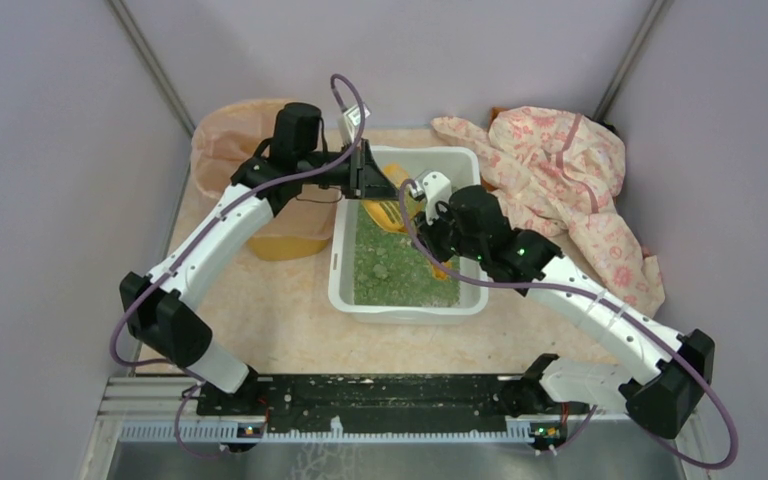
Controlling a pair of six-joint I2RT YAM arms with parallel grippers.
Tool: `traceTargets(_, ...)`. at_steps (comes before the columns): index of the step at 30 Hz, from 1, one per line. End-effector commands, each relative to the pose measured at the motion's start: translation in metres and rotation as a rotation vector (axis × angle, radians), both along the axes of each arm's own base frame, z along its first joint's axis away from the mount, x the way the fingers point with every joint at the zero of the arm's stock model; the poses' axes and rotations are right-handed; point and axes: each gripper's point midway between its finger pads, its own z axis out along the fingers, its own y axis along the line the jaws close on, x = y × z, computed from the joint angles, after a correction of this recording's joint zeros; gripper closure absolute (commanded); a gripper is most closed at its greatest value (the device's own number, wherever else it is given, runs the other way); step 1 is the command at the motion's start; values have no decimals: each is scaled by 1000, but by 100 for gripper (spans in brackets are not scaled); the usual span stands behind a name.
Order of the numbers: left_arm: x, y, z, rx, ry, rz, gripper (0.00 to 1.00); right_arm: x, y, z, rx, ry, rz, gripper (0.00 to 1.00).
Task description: Clean the litter box
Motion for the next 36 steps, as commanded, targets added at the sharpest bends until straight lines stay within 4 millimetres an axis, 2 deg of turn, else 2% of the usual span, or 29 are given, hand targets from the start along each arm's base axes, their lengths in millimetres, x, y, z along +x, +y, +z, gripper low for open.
traceTargets(1, 0, -1, 6, -7, -44, -10, 98, 4, 7, 46, 84, -112, 14, 100)
traceTargets(4, 0, -1, 8, -18, -51, 0, 100, 4, 6, 49, 92, -115, 9, 99)
traceTargets(7, 2, -1, 16, -40, -76, 7, 100, 4, 4, 56, 114, -134, -3, 59)
traceTargets(8, 3, 0, 18, -41, -86, 13, 100, 3, 3, 61, 128, -144, -10, 49)
traceTargets(10, 7, 1, 21, -36, -106, 29, 100, 1, 0, 74, 158, -176, -15, 35)
traceTargets(12, 10, 2, 24, -39, -129, 34, 100, 2, -8, 88, 194, -194, -65, 27)
traceTargets(16, 4, 2, 37, -83, -221, -8, 100, 1, -23, 112, 245, -225, -142, 22)
traceTargets(19, -9, 5, 53, -129, -356, -57, 100, 6, -34, 125, 324, -161, -253, 19)
traceTargets(23, -31, 11, 63, -159, -599, -102, 100, 18, -50, 129, 461, -14, -376, 7)
traceTargets(24, -37, 13, 71, -178, -683, -112, 100, 24, -57, 128, 495, 22, -403, 6)
traceTargets(27, -52, 22, 74, -182, -836, -126, 100, 31, -59, 122, 593, 145, -424, 6)
traceTargets(31, -68, 27, 67, -146, -1027, -128, 100, 32, -38, 113, 761, 346, -345, 7)
traceTargets(36, -84, 31, 52, -99, -1284, -102, 100, 33, -19, 114, 884, 456, -288, 9)
